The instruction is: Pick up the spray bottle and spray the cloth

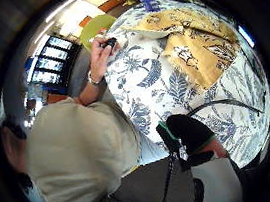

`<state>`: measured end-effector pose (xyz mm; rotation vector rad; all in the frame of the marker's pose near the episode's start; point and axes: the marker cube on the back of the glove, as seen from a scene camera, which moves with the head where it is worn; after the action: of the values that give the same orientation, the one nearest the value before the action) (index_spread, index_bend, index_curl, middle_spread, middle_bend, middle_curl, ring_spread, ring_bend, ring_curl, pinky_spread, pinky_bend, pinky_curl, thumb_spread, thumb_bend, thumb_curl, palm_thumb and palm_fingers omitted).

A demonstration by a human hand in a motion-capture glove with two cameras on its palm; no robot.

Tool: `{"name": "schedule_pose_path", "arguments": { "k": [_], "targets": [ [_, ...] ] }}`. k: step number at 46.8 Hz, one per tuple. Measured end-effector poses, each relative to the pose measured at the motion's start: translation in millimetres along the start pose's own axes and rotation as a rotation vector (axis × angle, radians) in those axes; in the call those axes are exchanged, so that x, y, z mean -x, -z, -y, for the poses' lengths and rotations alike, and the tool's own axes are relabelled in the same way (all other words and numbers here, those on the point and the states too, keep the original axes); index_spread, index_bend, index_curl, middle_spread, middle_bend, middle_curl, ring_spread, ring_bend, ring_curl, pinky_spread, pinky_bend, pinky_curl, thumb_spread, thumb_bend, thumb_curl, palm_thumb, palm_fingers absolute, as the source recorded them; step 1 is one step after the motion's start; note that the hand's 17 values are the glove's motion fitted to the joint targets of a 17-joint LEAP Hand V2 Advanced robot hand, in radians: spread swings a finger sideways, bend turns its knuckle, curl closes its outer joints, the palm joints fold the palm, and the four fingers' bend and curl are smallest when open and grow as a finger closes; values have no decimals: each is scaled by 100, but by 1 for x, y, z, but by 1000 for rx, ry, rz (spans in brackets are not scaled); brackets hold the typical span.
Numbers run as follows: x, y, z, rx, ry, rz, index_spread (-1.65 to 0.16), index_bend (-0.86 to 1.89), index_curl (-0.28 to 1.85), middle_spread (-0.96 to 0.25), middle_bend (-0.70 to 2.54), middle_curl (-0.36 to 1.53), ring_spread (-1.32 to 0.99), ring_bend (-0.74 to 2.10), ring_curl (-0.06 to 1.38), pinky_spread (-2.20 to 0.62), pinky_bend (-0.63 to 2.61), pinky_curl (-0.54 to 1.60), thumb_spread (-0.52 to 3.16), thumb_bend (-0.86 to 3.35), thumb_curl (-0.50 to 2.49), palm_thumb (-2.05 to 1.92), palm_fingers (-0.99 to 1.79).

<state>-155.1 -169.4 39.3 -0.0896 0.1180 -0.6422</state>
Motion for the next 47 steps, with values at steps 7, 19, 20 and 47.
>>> {"name": "schedule_pose_path", "arguments": {
  "k": [7,19,20,47],
  "targets": [
    [3,-3,-6,9,52,37,-43,13,22,-7,26,36,-13,32,31,16,23,35,99,-3,35,67,23],
    [3,-7,-15,3,41,43,-43,13,21,-6,25,36,-12,32,31,16,25,35,99,-3,35,67,23],
    [4,-7,-15,3,48,55,-43,13,21,-6,25,36,-12,32,31,16,25,36,99,-3,35,67,23],
    [5,-3,-14,1,-11,-30,-43,14,22,-6,23,35,-10,33,31,16,25,36,101,-2,34,67,26]
  ]
}}
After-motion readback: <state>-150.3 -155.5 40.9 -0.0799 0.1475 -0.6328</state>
